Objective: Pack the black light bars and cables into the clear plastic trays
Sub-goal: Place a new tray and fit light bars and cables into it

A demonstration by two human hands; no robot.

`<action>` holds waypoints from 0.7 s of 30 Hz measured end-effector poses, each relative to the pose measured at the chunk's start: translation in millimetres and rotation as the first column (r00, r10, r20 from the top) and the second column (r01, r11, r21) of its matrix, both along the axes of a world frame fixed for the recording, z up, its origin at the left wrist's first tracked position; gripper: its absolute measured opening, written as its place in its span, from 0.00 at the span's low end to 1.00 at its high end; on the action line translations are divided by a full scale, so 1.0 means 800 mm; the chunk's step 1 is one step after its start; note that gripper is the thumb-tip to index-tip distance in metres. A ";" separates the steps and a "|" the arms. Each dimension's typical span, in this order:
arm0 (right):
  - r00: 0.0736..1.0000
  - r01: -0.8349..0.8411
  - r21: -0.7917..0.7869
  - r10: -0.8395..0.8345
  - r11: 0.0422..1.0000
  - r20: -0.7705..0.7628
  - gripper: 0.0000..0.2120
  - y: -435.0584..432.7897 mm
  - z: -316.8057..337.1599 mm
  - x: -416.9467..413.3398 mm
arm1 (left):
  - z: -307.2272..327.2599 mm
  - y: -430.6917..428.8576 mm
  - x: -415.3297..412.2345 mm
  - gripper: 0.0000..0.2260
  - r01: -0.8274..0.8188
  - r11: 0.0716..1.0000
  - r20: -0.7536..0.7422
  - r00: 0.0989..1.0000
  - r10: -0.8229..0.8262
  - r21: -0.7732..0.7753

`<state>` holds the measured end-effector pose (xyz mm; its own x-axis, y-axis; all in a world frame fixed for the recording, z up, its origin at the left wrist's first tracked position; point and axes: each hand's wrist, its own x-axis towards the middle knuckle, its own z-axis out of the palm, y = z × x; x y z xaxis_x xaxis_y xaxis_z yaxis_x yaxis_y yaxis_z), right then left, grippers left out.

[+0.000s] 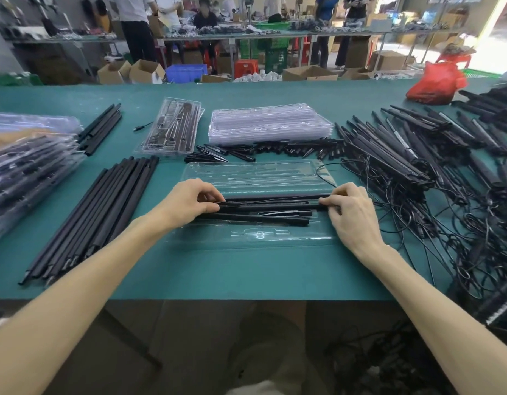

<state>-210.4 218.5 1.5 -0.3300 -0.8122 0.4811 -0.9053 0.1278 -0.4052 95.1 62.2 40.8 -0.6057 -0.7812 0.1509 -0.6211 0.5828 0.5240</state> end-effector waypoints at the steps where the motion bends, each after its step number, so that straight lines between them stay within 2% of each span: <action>1: 1.000 0.001 0.004 -0.001 1.000 -0.009 0.10 0.000 0.000 0.001 | -0.002 0.001 -0.003 0.07 -0.001 1.000 -0.003 1.000 0.001 0.000; 10: 0.999 -0.013 -0.004 0.013 1.000 -0.039 0.10 0.003 -0.001 0.002 | -0.025 0.014 0.002 0.08 -0.016 0.993 -0.047 0.999 0.011 -0.117; 16: 1.000 -0.018 -0.005 0.018 1.000 -0.016 0.10 0.002 -0.002 0.002 | -0.016 0.011 -0.004 0.08 -0.032 0.986 0.064 0.997 0.043 -0.161; 21: 0.999 0.001 -0.015 0.000 1.000 0.033 0.10 0.002 -0.002 0.002 | -0.018 0.013 -0.009 0.05 -0.025 0.979 0.049 0.998 0.036 -0.202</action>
<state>-209.2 220.4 0.0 -0.3459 -0.8049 0.4822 -0.8915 0.1218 -0.4362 87.9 73.0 26.3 -0.5932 -0.7564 0.2755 -0.6635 0.6532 0.3648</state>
